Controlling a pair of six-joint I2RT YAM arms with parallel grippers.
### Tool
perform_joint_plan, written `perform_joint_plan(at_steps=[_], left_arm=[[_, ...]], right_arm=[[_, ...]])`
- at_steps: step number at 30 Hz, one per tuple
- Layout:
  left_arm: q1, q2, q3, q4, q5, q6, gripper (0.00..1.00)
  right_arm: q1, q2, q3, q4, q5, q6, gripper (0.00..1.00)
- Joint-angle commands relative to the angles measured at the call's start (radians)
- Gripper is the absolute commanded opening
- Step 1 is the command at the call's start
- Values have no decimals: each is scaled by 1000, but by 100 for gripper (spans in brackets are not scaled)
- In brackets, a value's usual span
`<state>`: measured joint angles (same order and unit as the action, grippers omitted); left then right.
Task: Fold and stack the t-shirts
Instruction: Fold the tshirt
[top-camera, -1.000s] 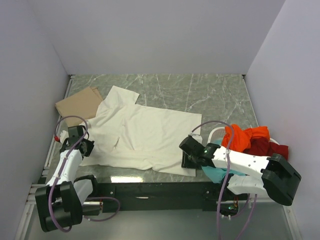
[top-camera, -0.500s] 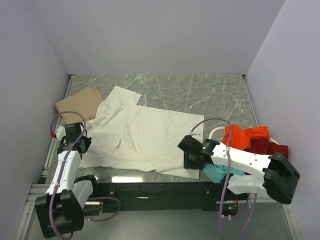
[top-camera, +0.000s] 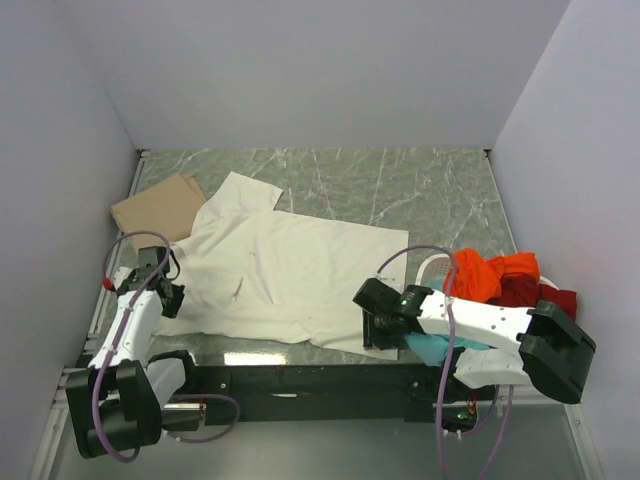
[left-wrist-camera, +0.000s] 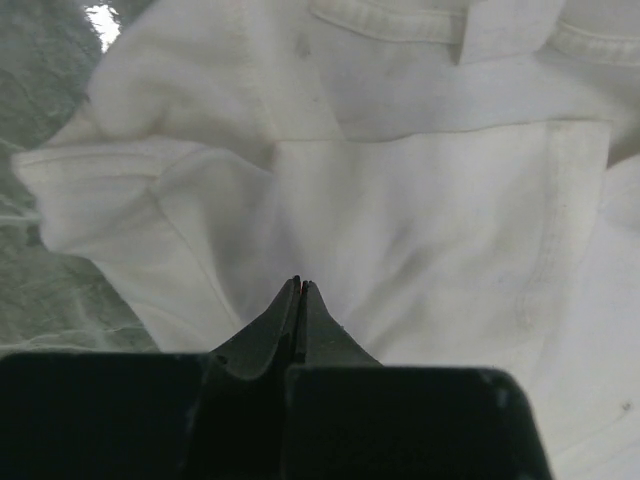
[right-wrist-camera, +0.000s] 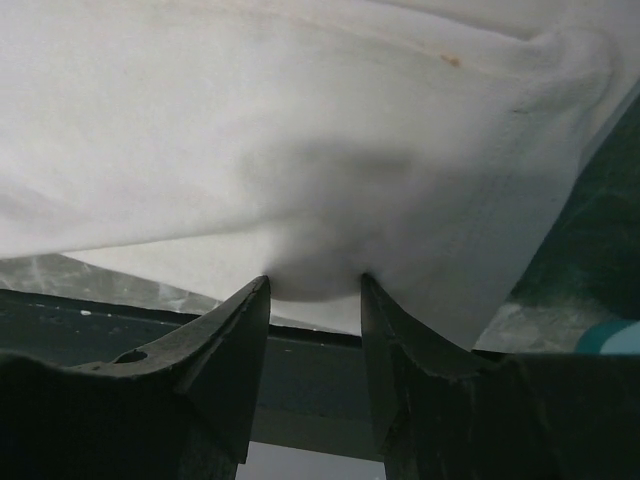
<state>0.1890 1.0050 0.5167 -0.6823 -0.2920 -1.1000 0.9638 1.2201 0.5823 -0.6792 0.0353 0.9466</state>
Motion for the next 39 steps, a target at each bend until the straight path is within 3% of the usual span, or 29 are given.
perform_joint_plan(at_steps=[1,9,26,31,39], left_arm=[[10,6,14,-16,-58,-44,0],[128,96,-20,95,-21,28,0],[135,156,-6,225,-39,86,0],[135,116,3,204,-36,94,0],[126,-100,83,41,-24,109,3]], right_arm=[[10,-1,-36,27,-11,35,49],[9,25,-49,-55,24,54,49],[9,70,21,-191,71,12,49],[10,62,39,-187,71,-2,49],[10,-8,211,-240,61,-72,51]])
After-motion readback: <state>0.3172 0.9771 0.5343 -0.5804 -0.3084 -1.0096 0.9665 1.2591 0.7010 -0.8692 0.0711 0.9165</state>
